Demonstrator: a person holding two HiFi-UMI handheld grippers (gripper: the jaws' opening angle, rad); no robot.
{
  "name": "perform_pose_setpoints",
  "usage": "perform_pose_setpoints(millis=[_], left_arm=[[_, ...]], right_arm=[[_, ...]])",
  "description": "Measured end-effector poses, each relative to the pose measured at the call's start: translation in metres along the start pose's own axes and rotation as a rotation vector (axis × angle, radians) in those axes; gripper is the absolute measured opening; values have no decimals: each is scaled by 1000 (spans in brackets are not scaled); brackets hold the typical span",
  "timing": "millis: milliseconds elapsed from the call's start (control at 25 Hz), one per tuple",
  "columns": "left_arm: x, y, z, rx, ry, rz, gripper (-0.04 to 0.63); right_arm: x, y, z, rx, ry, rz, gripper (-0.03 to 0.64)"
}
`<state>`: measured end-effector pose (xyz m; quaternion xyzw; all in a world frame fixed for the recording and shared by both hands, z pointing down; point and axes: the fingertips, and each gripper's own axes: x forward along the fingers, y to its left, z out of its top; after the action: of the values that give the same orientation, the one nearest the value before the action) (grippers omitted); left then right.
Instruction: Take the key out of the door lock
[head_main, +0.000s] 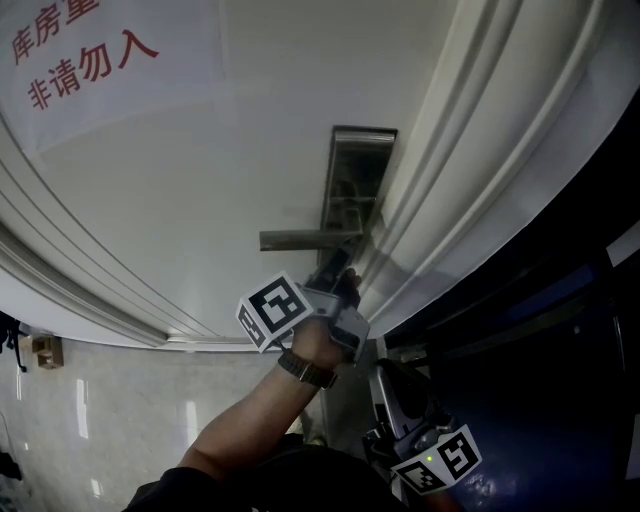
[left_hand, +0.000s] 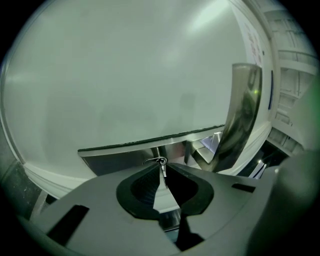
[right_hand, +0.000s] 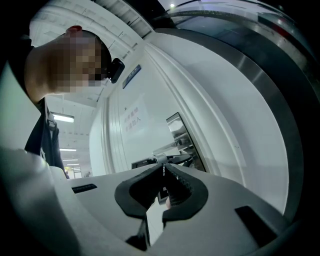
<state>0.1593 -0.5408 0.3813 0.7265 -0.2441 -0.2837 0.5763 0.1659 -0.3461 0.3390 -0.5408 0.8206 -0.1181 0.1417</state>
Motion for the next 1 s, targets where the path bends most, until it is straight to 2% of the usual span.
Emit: perform_pose_setpoints(millis=[480, 1000], left_arm=[[-2, 1, 1, -10, -33, 52, 17], [-5, 3, 1, -87, -60, 90, 12]], right_arm=[[-10, -6, 4, 7, -5, -28, 17], [-19, -4, 8, 19, -25, -38, 17]])
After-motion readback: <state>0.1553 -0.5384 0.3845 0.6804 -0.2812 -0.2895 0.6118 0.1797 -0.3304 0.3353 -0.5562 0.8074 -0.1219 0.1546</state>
